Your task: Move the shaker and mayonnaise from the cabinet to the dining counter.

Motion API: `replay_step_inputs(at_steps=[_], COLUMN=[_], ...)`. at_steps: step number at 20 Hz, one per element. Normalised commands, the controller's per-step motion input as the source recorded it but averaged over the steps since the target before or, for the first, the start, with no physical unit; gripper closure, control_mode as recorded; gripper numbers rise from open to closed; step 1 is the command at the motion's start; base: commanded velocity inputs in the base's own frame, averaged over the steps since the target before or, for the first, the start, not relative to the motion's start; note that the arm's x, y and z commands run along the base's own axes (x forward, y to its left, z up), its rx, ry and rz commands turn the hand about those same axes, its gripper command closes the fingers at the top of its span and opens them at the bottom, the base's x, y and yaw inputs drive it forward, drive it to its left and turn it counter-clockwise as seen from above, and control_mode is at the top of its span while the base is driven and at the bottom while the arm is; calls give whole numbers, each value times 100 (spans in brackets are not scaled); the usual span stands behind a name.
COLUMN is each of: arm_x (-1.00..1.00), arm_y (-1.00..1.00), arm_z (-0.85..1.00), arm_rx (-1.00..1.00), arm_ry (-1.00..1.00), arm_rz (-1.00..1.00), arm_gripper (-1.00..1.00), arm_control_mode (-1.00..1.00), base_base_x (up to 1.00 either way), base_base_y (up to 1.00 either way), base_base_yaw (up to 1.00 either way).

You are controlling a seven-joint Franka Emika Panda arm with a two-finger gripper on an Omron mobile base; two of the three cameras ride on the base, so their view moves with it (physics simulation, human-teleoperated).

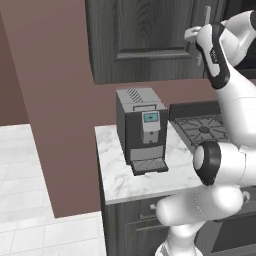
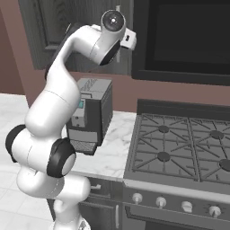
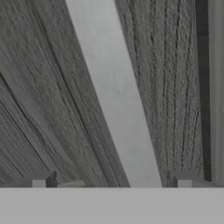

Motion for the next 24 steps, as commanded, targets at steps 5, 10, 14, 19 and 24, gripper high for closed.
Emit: replay_step_inputs(at_steps=[5,10,14,19,24], arm_x=[24,34,46,50,15], arm_y=[0,22,17,0,17], arm_z=[0,-9,-4,0,13], arm_rx=[0,0,0,4,7], arm_ry=[-3,-10,-15,-6,0], arm_rz=[2,0,2,12,16], arm_gripper=[-100,100,100,100,100], arm_control_mode=[-100,-100,-100,-100,-100], base_base_x=[0,0,0,0,0], base_base_y=[0,0,0,0,0], base_base_yaw=[0,0,0,0,0])
